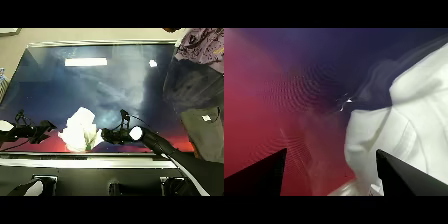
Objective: Fold the clothes and pants, and hang the long-sleeved shirts on hangers.
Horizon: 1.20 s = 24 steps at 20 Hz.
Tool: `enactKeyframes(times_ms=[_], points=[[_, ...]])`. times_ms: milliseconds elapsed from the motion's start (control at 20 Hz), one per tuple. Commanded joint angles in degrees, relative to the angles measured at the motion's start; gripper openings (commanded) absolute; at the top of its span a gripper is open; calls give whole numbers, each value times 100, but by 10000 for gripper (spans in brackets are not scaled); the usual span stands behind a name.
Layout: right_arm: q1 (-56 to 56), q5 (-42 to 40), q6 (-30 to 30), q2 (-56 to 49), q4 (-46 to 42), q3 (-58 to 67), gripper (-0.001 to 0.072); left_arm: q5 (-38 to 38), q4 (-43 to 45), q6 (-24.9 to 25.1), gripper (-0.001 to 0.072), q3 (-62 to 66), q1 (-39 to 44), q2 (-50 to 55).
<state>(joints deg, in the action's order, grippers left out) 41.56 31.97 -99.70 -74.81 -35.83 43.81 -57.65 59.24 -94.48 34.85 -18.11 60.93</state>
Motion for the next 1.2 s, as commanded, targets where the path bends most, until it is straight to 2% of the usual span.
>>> enactKeyframes(times_ms=[0, 100, 150, 600, 700, 750, 950, 1000, 1050, 1100, 1150], points=[[4, 44, -17, 28, -92, 4, 34, 426, -1268, 903, 604, -85, -72, 529], [4, 44, -15, 28, -92, 4, 35, 444, -1976, 1467, 604, -83, -61, 769], [4, 44, -15, 28, -94, 4, 35, 446, -2118, 1561, 604, -83, -28, 890], [4, -63, -66, 28, -103, 4, 35, 455, -2131, 1545, 593, -85, 142, 1145], [4, -63, -66, 28, -105, 4, 35, 354, -2131, 1541, 335, -87, 160, 1209], [4, -66, -63, 28, -105, 4, 35, 306, -2131, 1543, 315, -87, 214, 1255], [4, -92, -66, 28, -103, 4, 35, 330, -2129, 1543, 314, -118, 581, 1541], [4, -87, -66, 33, -101, 4, 35, 330, -2129, 1545, 285, -118, 647, 1617], [4, -87, -66, 39, -103, 4, 35, 328, -2129, 1547, 108, -118, 675, 1665], [4, -87, -68, 46, -101, 4, 35, 328, -2129, 1547, 17, -116, 675, 1659], [4, -87, -61, 61, -105, 4, 35, 326, -2129, 1547, 16, -107, 667, 1635]])
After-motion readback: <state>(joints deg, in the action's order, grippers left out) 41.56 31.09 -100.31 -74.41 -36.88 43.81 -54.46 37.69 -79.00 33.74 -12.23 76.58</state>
